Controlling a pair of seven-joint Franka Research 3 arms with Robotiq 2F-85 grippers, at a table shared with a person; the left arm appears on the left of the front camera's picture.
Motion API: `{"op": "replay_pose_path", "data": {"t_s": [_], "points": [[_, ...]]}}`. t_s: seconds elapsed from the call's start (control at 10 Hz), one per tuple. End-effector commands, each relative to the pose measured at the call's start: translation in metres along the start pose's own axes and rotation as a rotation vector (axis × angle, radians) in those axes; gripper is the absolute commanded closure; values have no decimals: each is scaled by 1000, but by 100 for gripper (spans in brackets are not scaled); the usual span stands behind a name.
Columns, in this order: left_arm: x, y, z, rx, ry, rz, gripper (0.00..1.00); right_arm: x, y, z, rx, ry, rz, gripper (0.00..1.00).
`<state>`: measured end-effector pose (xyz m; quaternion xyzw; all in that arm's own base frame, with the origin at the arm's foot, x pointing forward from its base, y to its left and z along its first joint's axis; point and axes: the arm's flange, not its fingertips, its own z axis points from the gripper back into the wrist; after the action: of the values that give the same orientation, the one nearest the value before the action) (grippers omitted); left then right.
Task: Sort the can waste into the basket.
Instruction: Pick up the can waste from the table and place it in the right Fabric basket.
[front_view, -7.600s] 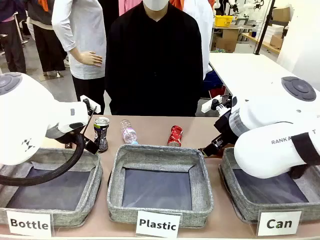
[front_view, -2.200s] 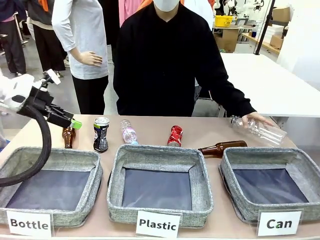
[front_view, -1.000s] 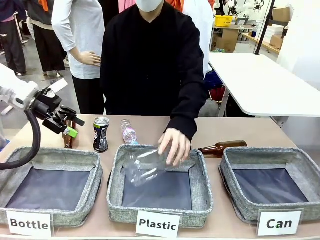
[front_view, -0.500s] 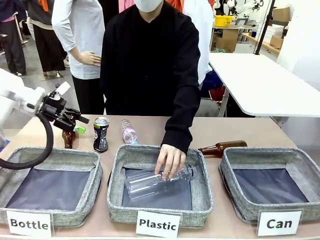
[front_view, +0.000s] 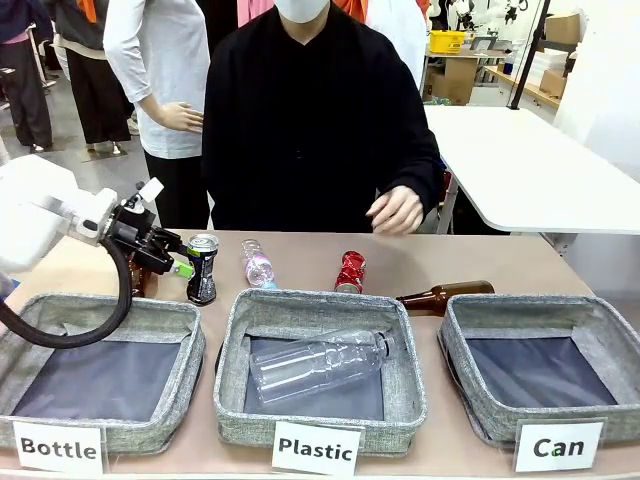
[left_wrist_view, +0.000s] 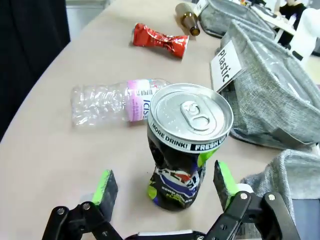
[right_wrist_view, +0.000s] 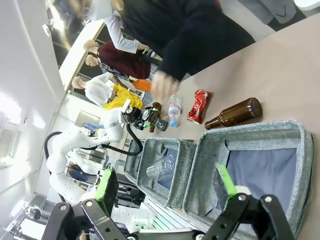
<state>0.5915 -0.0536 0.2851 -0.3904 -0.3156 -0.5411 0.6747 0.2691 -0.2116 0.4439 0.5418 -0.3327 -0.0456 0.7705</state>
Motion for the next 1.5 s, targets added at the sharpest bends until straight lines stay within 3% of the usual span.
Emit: {"op": "replay_pose_path", "data": {"t_s": [0.0, 0.5, 0.6, 0.7, 0.8, 0.9, 1.1, 1.2, 1.4], "points": [[6, 2, -13, 10, 3, 10, 0, 2, -1, -2, 18, -20, 28, 0], [5, 1, -33, -20, 12, 5, 0, 2, -1, -2, 18, -20, 28, 0], [5, 0, -33, -23, 13, -13, 6, 2, -1, -2, 18, -20, 28, 0], [4, 0, -33, -31, 13, -19, 58, 2, -1, -2, 18, -20, 28, 0], [3, 0, -34, -35, 14, -22, 64, 2, -1, -2, 18, -20, 28, 0], [3, 0, -34, -39, 14, -24, 100, 2, -1, -2, 18, -20, 28, 0], [4, -2, -33, -42, 7, -29, 100, 2, -1, -2, 18, -20, 28, 0], [5, -4, -31, -42, 2, -32, 84, 2, -1, -2, 18, -20, 28, 0], [8, -11, -27, -39, -8, -47, 100, 2, -1, -2, 18, -20, 28, 0]]}}
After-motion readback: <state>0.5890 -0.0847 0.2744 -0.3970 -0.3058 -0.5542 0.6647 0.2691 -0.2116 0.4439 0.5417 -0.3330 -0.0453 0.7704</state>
